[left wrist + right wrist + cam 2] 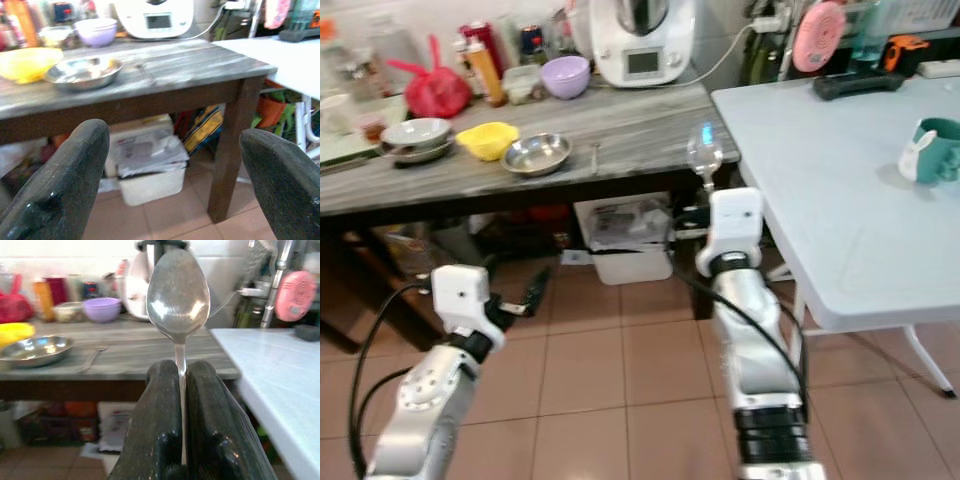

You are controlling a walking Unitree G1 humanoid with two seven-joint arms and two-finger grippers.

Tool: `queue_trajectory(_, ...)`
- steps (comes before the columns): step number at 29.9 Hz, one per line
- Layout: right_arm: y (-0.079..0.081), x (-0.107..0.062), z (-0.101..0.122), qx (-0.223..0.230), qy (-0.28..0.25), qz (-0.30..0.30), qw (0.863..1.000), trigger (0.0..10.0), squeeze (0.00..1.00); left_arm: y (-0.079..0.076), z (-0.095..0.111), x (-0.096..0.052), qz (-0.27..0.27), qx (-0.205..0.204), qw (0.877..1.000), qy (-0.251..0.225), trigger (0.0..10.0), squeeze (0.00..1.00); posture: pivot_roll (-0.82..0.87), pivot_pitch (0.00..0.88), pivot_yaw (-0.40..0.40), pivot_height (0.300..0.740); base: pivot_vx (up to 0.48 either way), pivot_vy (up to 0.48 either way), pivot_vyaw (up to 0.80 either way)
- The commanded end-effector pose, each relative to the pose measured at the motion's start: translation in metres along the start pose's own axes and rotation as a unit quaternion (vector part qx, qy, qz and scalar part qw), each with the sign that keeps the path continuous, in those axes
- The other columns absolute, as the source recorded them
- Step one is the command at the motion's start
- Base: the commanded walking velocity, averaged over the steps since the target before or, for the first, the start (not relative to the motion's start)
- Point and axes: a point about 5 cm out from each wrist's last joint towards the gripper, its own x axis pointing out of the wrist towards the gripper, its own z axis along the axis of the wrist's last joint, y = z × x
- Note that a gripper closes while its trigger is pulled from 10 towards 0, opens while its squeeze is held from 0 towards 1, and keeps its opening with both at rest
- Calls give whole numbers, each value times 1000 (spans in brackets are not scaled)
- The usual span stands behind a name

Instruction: Setting the table

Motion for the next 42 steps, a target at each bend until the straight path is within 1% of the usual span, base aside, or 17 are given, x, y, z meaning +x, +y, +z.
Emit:
queue_trajectory(1, -6, 1, 3, 0, -6, -12, 1000, 10000, 0, -4, 2, 2, -11, 0, 1000, -4, 10000, 0, -122, 43, 100, 740, 480, 0, 0)
queue_trajectory(14, -5, 1, 3, -9, -8, -11, 1000, 10000, 0, -5, 2, 1, -12, -1, 1000, -4, 10000, 0, -120, 46, 102, 740, 480, 0, 0)
queue_trajectory(26, -7, 0, 1, -7, -5, -12, 1000, 10000, 0, -6, 1, 1, -11, 1, 1000, -2, 10000, 0, -123, 49, 103, 740, 480, 0, 514)
queue_trajectory(33, -7, -1, 0, 0, -2, -13, 1000, 10000, 0, -3, 1, 1, -8, 4, 1000, 2, 10000, 0, -124, 49, 108, 740, 476, 0, 0)
queue_trajectory(42, -5, -3, -5, 8, 7, -10, 1000, 10000, 0, 3, -1, -3, 8, 14, 1000, 12, 10000, 0, -121, 54, 110, 740, 0, 0, 0)
